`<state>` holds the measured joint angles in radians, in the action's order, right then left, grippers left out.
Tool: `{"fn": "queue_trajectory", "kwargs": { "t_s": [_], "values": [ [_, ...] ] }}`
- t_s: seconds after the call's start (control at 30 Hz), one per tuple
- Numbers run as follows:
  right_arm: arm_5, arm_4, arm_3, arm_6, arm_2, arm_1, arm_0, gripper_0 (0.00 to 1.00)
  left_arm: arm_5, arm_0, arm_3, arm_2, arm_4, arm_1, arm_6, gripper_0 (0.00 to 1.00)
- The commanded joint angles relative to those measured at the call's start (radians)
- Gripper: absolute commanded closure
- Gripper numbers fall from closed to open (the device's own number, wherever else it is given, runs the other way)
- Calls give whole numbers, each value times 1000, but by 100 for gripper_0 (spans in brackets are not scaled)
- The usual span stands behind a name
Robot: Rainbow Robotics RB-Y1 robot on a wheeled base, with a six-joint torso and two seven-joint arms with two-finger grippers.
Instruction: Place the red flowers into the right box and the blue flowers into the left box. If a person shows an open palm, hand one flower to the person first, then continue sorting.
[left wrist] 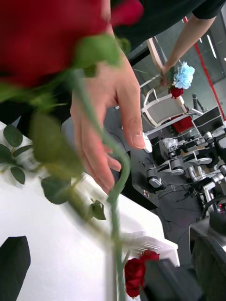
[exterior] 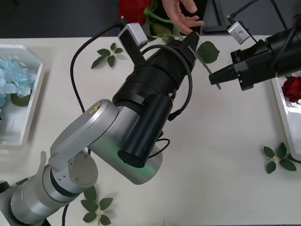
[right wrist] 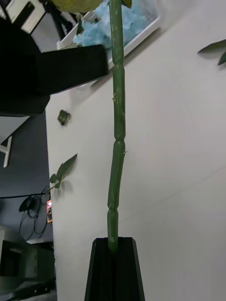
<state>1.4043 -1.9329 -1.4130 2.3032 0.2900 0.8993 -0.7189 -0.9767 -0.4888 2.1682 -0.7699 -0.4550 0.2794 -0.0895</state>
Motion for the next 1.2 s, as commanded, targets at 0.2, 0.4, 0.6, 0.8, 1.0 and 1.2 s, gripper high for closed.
{"fn": "queue_trajectory", "kwargs": {
  "t_s": [0.2, 0.4, 0.6, 0.8, 1.0, 1.2],
  "values": [
    [-304, 22, 60, -10, -69, -23, -31, 100, 27, -22, 12, -14, -5, 40, 16, 0],
    [-482, 120, 60, 27, -69, -109, -90, 100, 26, -24, 12, -14, -4, 38, 13, 0],
    [-665, 244, 60, 104, -69, -220, -120, 100, 26, -24, 12, -14, -4, 38, 13, 0],
    [-835, 354, 60, 243, -71, -321, -152, 100, 26, -24, 12, -14, -4, 38, 13, 0],
    [-946, 377, 60, 349, -69, -385, -159, 100, 26, -24, 12, -14, -4, 38, 13, 0],
    [-970, 356, 60, 395, -69, -402, -157, 100, 26, -24, 12, -14, -4, 38, 13, 0]
  ]
}}
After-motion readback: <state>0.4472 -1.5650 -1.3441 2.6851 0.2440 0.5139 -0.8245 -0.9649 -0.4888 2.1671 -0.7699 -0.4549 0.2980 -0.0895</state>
